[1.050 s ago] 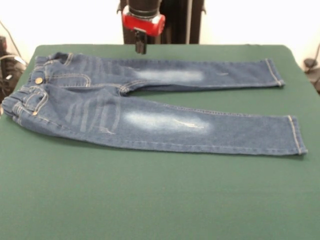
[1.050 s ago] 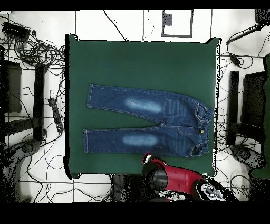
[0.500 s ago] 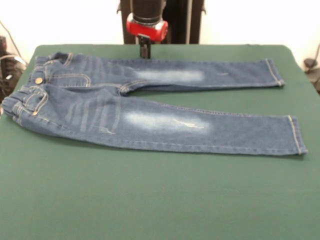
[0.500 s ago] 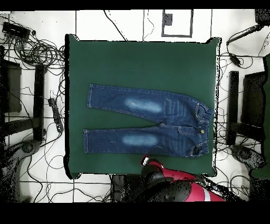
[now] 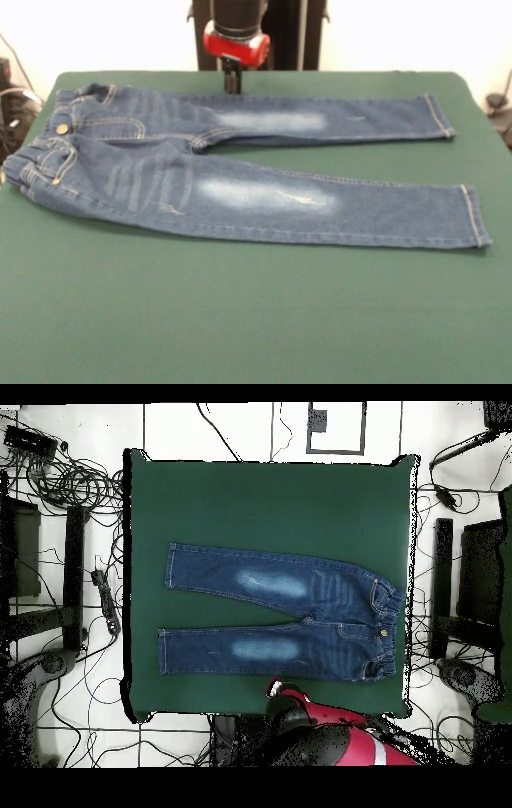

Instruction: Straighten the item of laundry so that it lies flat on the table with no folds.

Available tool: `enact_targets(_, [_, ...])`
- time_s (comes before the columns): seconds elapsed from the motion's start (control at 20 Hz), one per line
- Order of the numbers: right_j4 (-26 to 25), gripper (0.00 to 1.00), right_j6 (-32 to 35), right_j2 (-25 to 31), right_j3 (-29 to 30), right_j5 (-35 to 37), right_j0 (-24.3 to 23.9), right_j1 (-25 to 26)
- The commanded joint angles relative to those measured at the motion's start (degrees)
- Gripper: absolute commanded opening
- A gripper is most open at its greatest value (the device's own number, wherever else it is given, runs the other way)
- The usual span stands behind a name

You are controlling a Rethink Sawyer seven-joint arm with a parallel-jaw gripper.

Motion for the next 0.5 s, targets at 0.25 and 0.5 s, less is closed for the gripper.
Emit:
enact_targets(0.25, [10.35,0.0,10.5,3.81,-3.06,6.28,6.35,-4.77])
enact_targets(0.5, [12.04,0.0,9.37,3.77,-2.78,9.69,7.93,-7.7])
